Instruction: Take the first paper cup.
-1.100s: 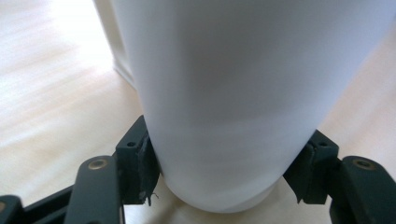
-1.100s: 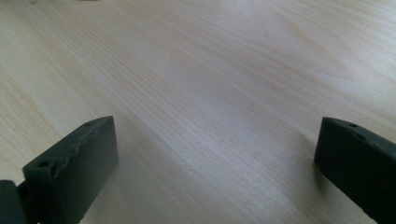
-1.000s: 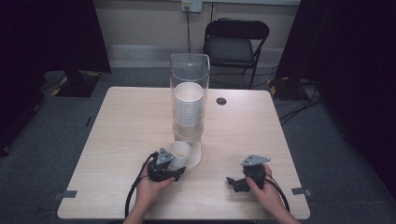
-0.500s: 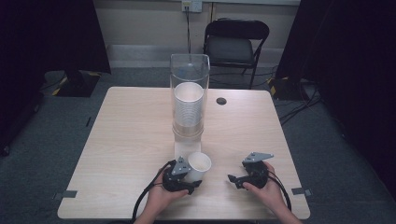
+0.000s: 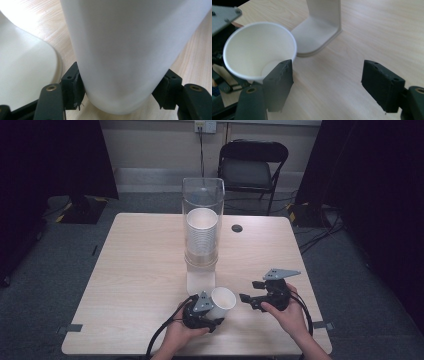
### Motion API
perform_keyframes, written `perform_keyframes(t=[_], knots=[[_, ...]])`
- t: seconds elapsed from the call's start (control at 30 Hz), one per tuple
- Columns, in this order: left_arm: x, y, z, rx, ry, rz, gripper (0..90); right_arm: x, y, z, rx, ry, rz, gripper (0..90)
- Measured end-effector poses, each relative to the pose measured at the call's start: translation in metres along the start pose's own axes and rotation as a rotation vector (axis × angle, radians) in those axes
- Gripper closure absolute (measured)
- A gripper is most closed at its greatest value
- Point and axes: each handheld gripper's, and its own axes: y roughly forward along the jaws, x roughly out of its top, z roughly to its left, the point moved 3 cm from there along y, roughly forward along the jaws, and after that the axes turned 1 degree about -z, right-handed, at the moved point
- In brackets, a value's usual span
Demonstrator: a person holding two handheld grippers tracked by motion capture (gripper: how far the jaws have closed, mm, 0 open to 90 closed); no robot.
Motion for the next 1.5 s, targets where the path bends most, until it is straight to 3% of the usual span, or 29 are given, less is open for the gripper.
perform_keyframes(t=[0.13, 0.27, 0.3, 0.33, 0.37, 0.47, 0.53, 0.63, 0.7, 0.73, 0.83, 0.87, 0.93, 1.03, 1.1, 1.2, 1.4, 1.5], knots=[[0.001, 0.001, -0.001, 0.003, 0.006, -0.004, 35.4, 0.006, 0.008, 0.01, 0.051, 0.006, 0.005, 27.3], [0.002, 0.001, -0.002, 0.002, 0.012, -0.02, 35.3, 0.005, 0.016, 0.016, 0.06, -0.009, 0.028, 30.9], [0.002, 0.001, -0.003, 0.004, 0.012, -0.022, 35.3, 0.003, 0.02, 0.019, 0.078, -0.011, 0.039, 39.4], [0.002, 0.001, -0.003, 0.004, 0.012, -0.022, 35.2, 0.003, 0.02, 0.019, 0.078, -0.011, 0.039, 39.4], [0.003, 0.001, -0.004, 0.012, 0.022, -0.016, 35.2, 0.002, 0.023, 0.021, 0.085, -0.013, 0.05, 50.4], [0.004, 0.003, -0.006, 0.017, 0.03, -0.015, 35.0, 0.0, 0.027, 0.023, 0.087, -0.006, 0.073, 66.7], [0.005, 0.004, -0.007, 0.012, 0.041, -0.016, 34.8, -0.002, 0.03, 0.022, 0.077, 0.002, 0.092, 73.1], [0.005, 0.007, -0.008, 0.009, 0.05, -0.027, 34.4, -0.003, 0.03, 0.017, 0.072, 0.049, 0.099, 80.2], [0.005, 0.007, -0.008, 0.012, 0.051, -0.026, 34.1, -0.003, 0.029, 0.015, 0.074, 0.059, 0.098, 81.2], [0.005, 0.008, -0.008, 0.02, 0.036, -0.021, 33.6, -0.003, 0.026, 0.011, 0.093, 0.095, 0.093, 82.3], [0.003, 0.009, -0.007, 0.033, 0.028, 0.007, 29.3, -0.002, 0.024, 0.008, 0.085, 0.108, 0.086, 83.5], [0.001, 0.009, -0.006, 0.035, 0.002, 0.035, 28.6, -0.003, 0.021, 0.002, 0.068, 0.116, 0.086, 85.3], [0.0, 0.006, -0.005, 0.04, 0.014, 0.055, 27.8, -0.004, 0.018, -0.004, 0.061, 0.135, 0.084, 85.6], [0.001, 0.005, -0.004, 0.035, -0.003, 0.039, 27.2, -0.005, 0.012, -0.016, 0.026, 0.163, 0.084, 85.5], [0.0, 0.004, -0.002, 0.046, -0.007, 0.053, 27.0, -0.006, 0.01, -0.023, 0.011, 0.188, 0.078, 85.5], [-0.001, 0.002, 0.001, 0.046, -0.01, 0.081, 26.9, -0.007, 0.008, -0.03, -0.017, 0.19, 0.078, 85.3], [-0.003, 0.0, 0.003, 0.044, -0.028, 0.084, 26.1, -0.008, 0.007, -0.037, -0.052, 0.199, 0.071, 83.5], [-0.004, -0.001, 0.004, 0.042, -0.042, 0.079, 25.4, -0.007, 0.008, -0.039, -0.071, 0.192, 0.051, 72.6]])
